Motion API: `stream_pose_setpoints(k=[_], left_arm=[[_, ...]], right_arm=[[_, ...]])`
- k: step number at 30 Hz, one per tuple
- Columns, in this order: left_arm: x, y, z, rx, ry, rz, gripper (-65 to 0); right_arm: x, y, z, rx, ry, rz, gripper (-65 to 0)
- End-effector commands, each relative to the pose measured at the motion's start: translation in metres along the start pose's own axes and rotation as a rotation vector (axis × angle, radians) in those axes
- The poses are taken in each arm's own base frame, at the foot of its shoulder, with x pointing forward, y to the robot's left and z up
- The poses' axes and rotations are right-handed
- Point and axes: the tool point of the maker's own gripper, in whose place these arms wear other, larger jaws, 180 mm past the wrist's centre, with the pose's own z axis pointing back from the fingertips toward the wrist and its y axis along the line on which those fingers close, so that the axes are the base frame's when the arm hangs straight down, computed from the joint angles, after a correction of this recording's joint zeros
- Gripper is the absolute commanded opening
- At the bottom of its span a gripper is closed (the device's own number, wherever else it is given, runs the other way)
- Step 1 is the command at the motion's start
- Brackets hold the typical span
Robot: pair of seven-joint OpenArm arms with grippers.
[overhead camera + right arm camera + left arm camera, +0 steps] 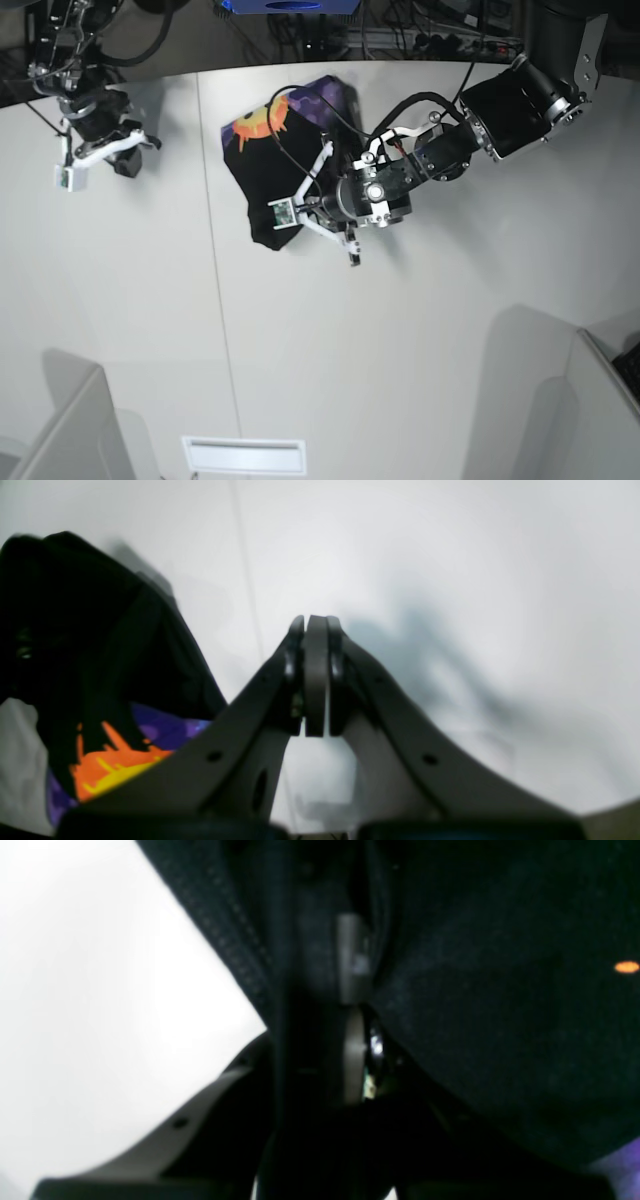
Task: Fold the T-shirt properly
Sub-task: 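Grasp the folded bundle with the left gripper and flip it over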
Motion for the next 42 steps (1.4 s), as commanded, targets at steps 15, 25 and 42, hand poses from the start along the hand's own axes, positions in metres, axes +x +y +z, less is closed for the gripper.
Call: stream_pose_setpoints(k=[15,25,42], left_arm=[[0.026,-0.002,-0.027,-0.037,-0.142,-0.277,-65.0],[0.053,-0.004,-0.025,-0.019,-0.221,-0.326,-65.0],[0.064,-0.015,-0.025,-0.031,-0.221,-0.468,-65.0]], right_arm=[[-0.015,-0.049,0.03,-0.156,-0.058,-0.166,-65.0],[-0.021,-0.04,0.026,-0.139,-0.055,-0.199,-65.0],[-0.038,-0.034,0.015,-0.116,-0.006,-0.218,-65.0]])
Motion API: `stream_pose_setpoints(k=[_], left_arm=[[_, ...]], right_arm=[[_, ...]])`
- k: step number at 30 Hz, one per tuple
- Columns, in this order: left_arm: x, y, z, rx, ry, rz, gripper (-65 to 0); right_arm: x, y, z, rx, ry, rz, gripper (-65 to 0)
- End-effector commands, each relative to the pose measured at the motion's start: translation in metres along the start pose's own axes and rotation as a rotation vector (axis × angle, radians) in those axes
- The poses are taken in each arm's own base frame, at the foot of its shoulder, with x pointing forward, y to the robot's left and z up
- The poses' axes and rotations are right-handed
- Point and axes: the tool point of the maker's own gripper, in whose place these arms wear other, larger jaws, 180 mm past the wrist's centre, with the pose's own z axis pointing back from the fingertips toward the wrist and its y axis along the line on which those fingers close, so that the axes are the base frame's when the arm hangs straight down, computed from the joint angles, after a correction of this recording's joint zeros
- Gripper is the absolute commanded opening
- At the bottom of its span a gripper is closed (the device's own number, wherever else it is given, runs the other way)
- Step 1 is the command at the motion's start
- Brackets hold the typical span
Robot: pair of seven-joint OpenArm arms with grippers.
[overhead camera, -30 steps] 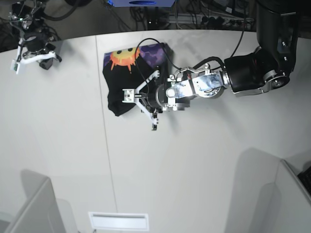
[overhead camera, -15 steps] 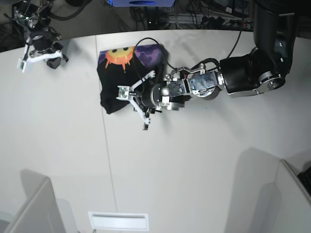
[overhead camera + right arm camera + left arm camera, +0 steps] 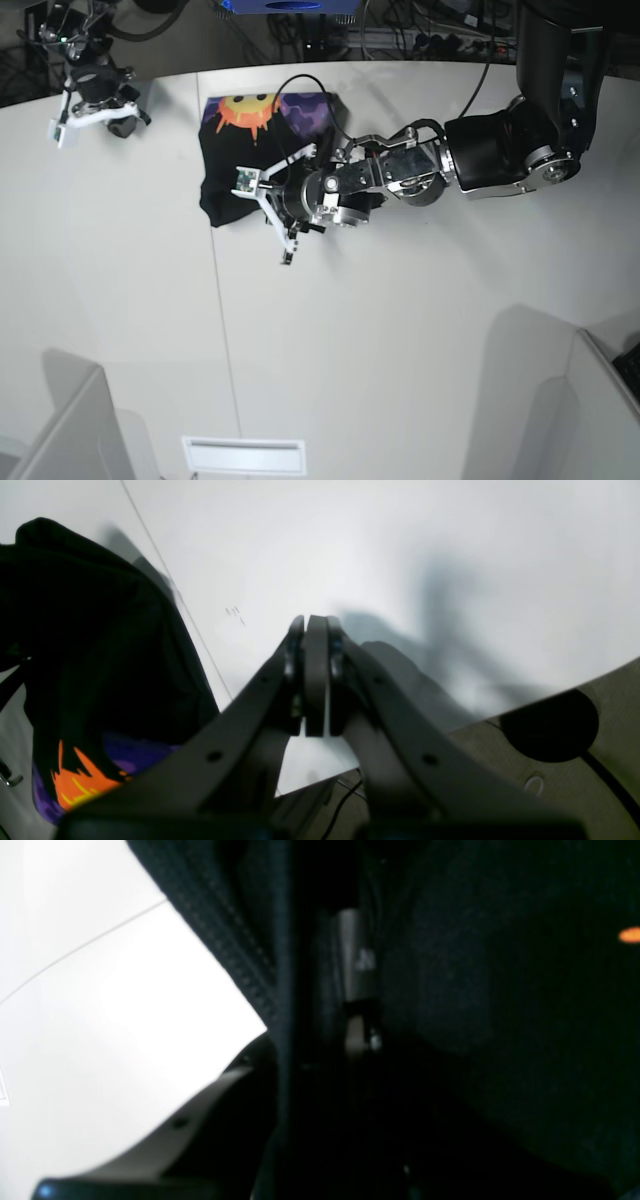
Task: Fold the T-shirt properly
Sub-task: 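Grasp the folded bundle with the left gripper and flip it over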
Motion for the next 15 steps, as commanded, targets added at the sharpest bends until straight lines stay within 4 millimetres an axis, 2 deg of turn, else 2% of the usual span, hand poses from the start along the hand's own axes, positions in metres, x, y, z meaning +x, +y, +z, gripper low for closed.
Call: stream_pose_setpoints(k=[1,11,13,14,15], left_arm=[[0.01,0.012,0.004,0.021,-0.024,-0.013,-65.0],[0.01,0.015,0.006,0.027,-0.024,-0.014,-65.0],[0.017,0.016,0.009,0.032,-0.042,-0.026,-65.0],[0.023,0.016,0.012,0.036,-0.058,-0.035,-61.9],[0.031,0.018,0.015,0.042,-0.08,-0.043,-54.8]], right_arm=[[0.01,0.001,0.003,0.007,-0.034,0.011,-65.0],[0.014,0.002,0.002,0.009,-0.04,0.015,-65.0],[0.015,0.003,0.001,0.012,-0.044,0.015,-65.0],[0.015,0.003,0.001,0.011,-0.043,0.016,-65.0],[0.015,0.003,0.001,0.011,-0.043,0.016,-65.0]])
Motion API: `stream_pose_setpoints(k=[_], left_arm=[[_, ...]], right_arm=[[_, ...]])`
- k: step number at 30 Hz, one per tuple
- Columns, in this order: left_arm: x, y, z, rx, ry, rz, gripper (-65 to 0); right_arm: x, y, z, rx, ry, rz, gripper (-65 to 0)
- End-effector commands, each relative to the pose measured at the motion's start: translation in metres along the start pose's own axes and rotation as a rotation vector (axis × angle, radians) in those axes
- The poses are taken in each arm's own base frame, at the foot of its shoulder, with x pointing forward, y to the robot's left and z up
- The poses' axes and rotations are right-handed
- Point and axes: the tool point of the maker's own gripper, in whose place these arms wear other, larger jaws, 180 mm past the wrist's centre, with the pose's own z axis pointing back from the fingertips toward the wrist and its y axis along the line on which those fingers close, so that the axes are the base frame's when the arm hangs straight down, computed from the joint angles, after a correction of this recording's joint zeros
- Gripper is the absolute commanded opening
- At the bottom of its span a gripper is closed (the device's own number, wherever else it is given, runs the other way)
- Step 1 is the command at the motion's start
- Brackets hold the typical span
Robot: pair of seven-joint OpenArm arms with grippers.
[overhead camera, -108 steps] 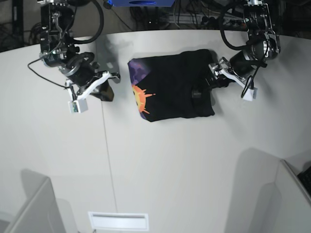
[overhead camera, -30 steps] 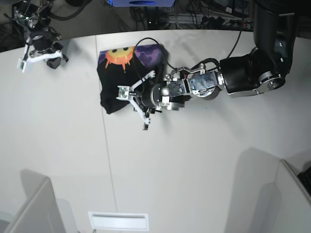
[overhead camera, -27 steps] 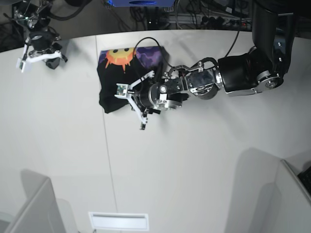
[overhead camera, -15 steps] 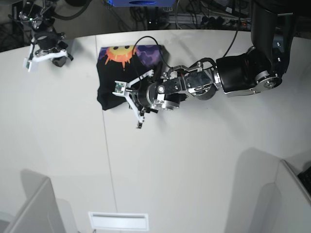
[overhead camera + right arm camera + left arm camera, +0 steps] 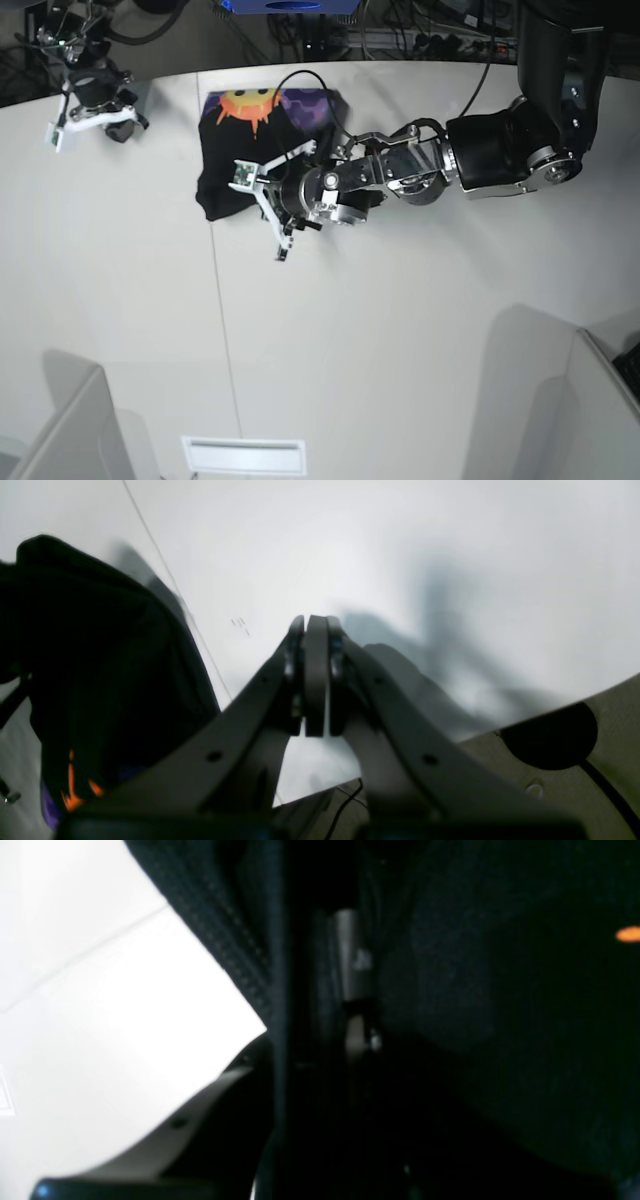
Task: Fold the T-shirt properly
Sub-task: 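Grasp the folded bundle with the left gripper and flip it over, then release the bundle and pull the left gripper away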
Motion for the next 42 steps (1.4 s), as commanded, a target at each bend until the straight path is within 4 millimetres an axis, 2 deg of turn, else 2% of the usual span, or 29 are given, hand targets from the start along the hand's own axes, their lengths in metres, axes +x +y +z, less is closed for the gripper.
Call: stream_pose_setpoints(k=[1,3,5,7,13,17,20,22,23,24,26,27,28,30,33,37,42], left_arm=[[0.022,0.025,0.01,0.06,-0.067,-0.011,-48.2],[0.027,0.041,0.018,0.104,-0.082,0.022,-36.2],[0.022,0.053,0.024,0.138,-0.05,0.062,-28.1],[0.021,0.067,0.033,0.176,-0.029,0.09,-23.2],[0.035,0.085,0.053,0.237,-0.07,0.079,-21.6],[0.039,0.113,0.076,0.321,-0.12,0.146,-22.2],[0.026,0.132,0.097,0.404,-0.148,0.27,-22.5],[0.007,0.138,0.11,0.454,-0.129,0.376,-24.8],[-0.001,0.141,0.117,0.476,-0.123,0.412,-29.0],[-0.009,0.141,0.123,0.497,-0.118,0.452,-35.5],[-0.025,0.142,0.137,0.543,-0.123,0.525,-53.3],[-0.035,0.141,0.141,0.56,-0.116,0.56,-61.7],[-0.047,0.137,0.143,0.567,-0.1,0.591,-65.0],[-0.065,0.124,0.141,0.561,-0.063,0.631,-65.0],[-0.077,0.085,0.123,0.479,-0.006,0.642,-65.0],[-0.08,0.029,0.099,0.35,0.044,0.647,-65.0],[-0.076,-0.017,0.084,0.255,0.057,0.69,-65.0]], right_arm=[[0.009,0.001,0.003,0.006,-0.03,0.009,-65.0],[0.009,0.001,0.003,0.007,-0.031,0.009,-65.0],[0.009,0.001,0.003,0.007,-0.031,0.009,-65.0],[0.009,0.001,0.003,0.007,-0.031,0.009,-65.0],[0.009,0.001,0.003,0.007,-0.029,0.009,-65.0],[0.007,-0.001,0.004,0.002,-0.023,0.011,-65.0],[0.003,-0.003,0.005,-0.004,-0.015,0.012,-65.0],[0.005,-0.004,0.006,-0.004,-0.012,0.03,-65.0],[0.006,-0.004,0.006,-0.004,-0.014,0.032,-65.0],[0.006,-0.004,0.007,-0.004,-0.014,0.033,-65.0],[0.006,-0.004,0.007,-0.004,-0.014,0.033,-65.0],[0.005,-0.004,0.007,-0.004,-0.013,0.034,-65.0],[0.005,-0.004,0.007,-0.003,-0.012,0.035,-65.0],[0.005,-0.003,0.007,-0.002,-0.011,0.035,-65.0],[0.001,0.007,0.003,0.027,0.006,0.057,-65.0],[-0.002,0.029,-0.007,0.091,0.042,0.128,-65.0],[0.0,0.041,-0.011,0.122,0.041,0.142,-65.0]])
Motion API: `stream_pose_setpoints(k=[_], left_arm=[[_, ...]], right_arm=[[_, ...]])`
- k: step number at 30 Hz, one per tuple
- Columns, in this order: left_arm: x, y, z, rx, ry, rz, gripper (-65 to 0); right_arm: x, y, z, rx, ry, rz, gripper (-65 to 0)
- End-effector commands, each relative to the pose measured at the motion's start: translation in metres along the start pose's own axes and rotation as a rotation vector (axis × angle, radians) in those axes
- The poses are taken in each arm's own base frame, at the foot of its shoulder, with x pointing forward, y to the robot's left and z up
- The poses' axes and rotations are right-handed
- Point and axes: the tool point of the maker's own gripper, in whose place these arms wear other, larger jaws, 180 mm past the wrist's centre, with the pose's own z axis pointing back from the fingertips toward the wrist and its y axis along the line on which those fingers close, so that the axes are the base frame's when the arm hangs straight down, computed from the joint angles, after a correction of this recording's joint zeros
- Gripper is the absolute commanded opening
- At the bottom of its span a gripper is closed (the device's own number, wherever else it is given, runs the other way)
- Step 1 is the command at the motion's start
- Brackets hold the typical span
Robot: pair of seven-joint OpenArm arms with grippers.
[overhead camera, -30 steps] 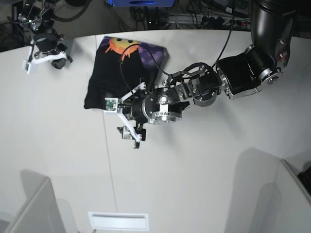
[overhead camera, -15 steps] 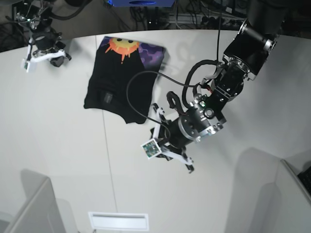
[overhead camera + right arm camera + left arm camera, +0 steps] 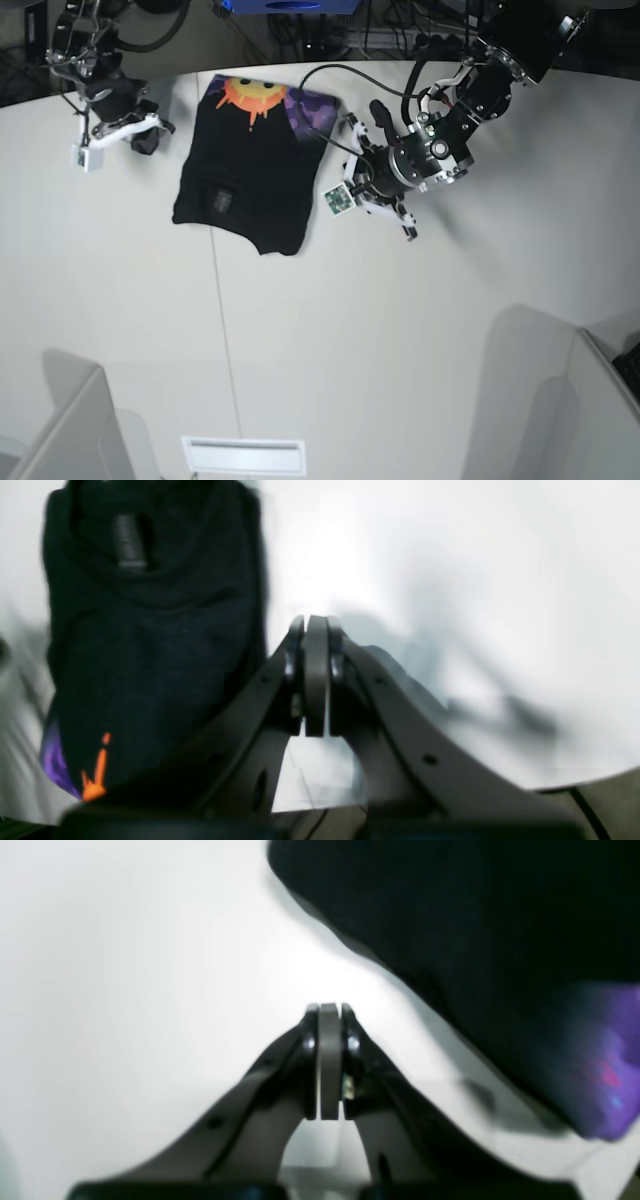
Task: Fold the T-shirt properly
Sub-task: 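Release the bundle and pull the left gripper away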
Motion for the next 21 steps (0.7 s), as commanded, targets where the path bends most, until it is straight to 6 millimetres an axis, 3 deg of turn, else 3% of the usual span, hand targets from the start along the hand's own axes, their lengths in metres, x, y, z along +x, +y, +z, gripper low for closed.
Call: stream_pose_setpoints(k=[1,8,12,16,21], left_arm=[[0.006,0.001,0.004,0.01,-0.028,0.004,-65.0],[-0.029,-0.026,0.006,-0.046,0.046,0.023,-65.0],[-0.045,-0.056,0.007,-0.119,0.088,-0.02,-65.0],[-0.045,-0.078,0.006,-0.173,0.09,-0.047,-65.0],[-0.048,-0.087,0.007,-0.192,0.095,-0.039,-65.0]], right_arm=[[0.009,0.001,0.002,0.007,-0.029,0.013,-65.0],[0.005,-0.007,-0.013,0.0,0.044,0.003,-65.0],[0.011,-0.005,-0.023,0.01,0.049,-0.012,-65.0],[0.022,0.005,-0.03,0.034,0.059,-0.008,-65.0],[0.038,0.017,-0.041,0.066,0.075,-0.012,-65.0]])
